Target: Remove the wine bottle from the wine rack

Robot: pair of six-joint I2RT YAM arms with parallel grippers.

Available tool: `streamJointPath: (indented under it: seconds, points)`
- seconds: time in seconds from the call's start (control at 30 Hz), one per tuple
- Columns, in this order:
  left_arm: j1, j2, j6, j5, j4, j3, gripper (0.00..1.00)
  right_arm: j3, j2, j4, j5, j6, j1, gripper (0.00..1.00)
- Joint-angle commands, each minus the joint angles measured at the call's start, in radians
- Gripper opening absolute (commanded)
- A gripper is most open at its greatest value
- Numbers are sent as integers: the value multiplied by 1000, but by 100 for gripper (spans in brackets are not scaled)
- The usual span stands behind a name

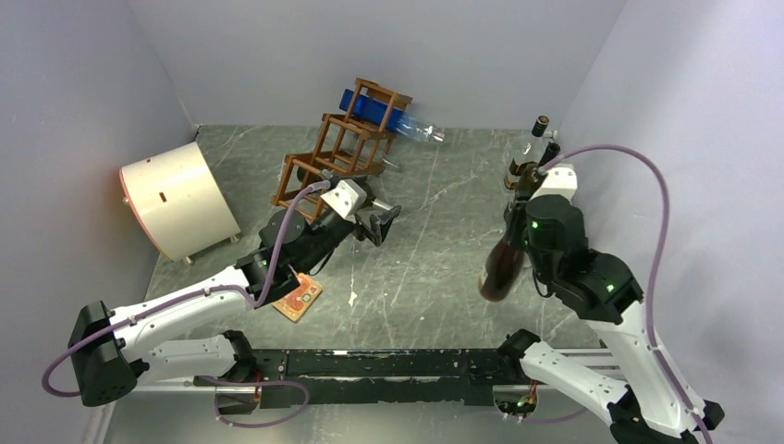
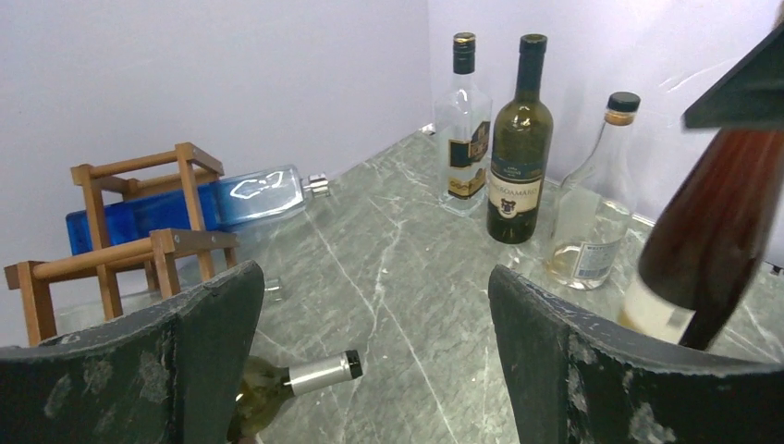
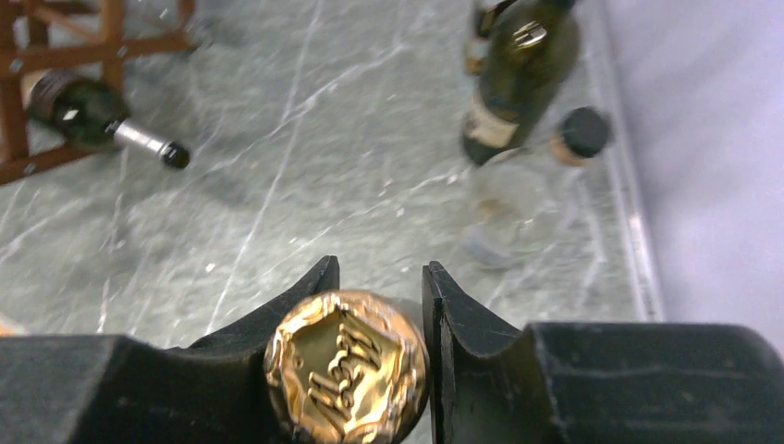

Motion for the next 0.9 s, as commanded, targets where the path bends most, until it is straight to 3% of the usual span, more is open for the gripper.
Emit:
streamJointPath:
  seconds: [0.0, 0.27, 0.67, 0.87]
  points:
    - [-4, -14, 10, -68, 30, -6, 94, 129, -4, 68, 280, -30, 1, 0]
    - [-4, -16, 23, -108, 29, -7, 94, 12, -43, 200, 413, -65, 1, 0]
    - [-7, -10, 31, -118, 11, 6, 94, -73, -51, 185, 488, 24, 2, 0]
    - [-13, -14, 43, -132, 16, 2, 94, -85, -70, 114, 604, 113, 1, 0]
